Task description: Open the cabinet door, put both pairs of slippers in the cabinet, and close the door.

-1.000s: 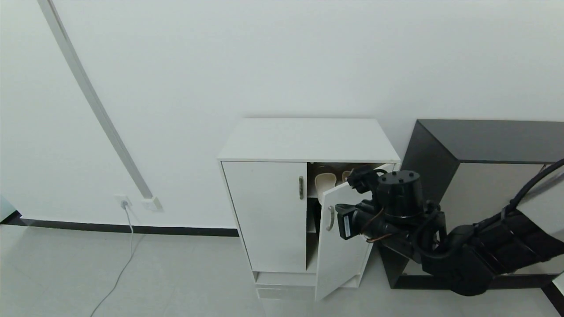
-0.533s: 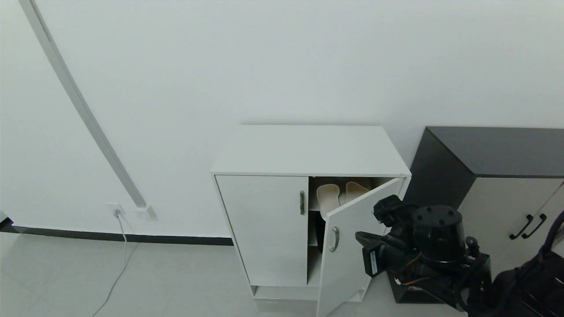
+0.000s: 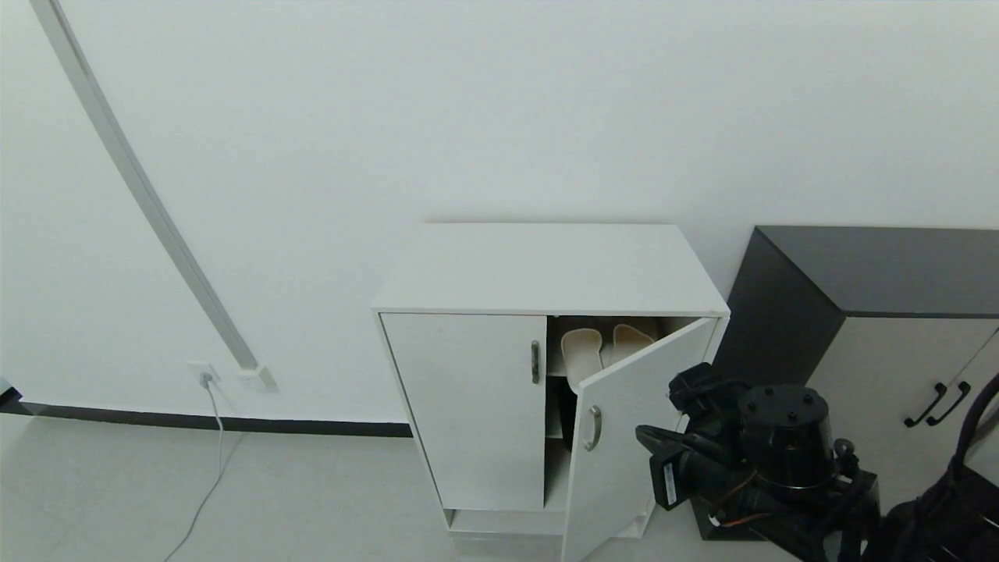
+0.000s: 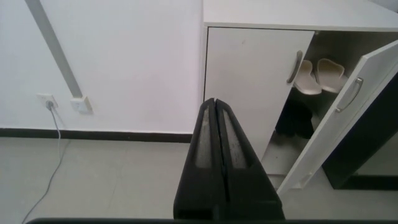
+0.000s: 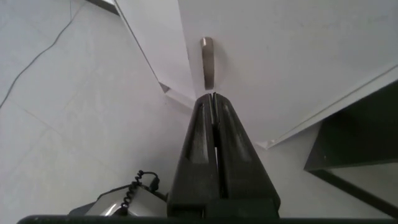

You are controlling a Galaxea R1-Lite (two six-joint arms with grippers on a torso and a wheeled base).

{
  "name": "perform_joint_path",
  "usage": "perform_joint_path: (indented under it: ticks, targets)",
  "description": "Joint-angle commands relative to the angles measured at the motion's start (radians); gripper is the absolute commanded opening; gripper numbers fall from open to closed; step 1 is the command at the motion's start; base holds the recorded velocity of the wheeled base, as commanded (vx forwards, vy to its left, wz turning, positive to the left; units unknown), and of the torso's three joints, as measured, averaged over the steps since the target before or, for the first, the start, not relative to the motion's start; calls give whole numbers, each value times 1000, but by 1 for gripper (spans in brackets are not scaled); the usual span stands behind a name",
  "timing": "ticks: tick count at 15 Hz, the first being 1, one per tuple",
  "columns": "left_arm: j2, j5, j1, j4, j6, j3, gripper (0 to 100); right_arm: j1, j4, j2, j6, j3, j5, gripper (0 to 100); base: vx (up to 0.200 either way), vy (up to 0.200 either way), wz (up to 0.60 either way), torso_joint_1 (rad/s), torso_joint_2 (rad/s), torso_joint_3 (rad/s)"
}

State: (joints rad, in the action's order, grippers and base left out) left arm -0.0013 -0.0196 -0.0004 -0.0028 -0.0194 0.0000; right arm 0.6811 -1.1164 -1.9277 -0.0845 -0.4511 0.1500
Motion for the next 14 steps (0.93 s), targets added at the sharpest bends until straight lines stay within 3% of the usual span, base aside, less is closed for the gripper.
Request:
perform_joint_path:
  ticks: [1,10,14]
  targets:
    - [1,0,0,0,-1,0,0,-2,1,-60,0,-43,0,0,0,0,0,0,0,0]
    - [1,0,0,0,-1,0,0,-48,9,-237,0,-271,2,0,0,0,0,0,0,0]
    - [1,0,0,0,-1,0,0,-64,75,-286,0,-397,2,0,0,0,0,0,0,0]
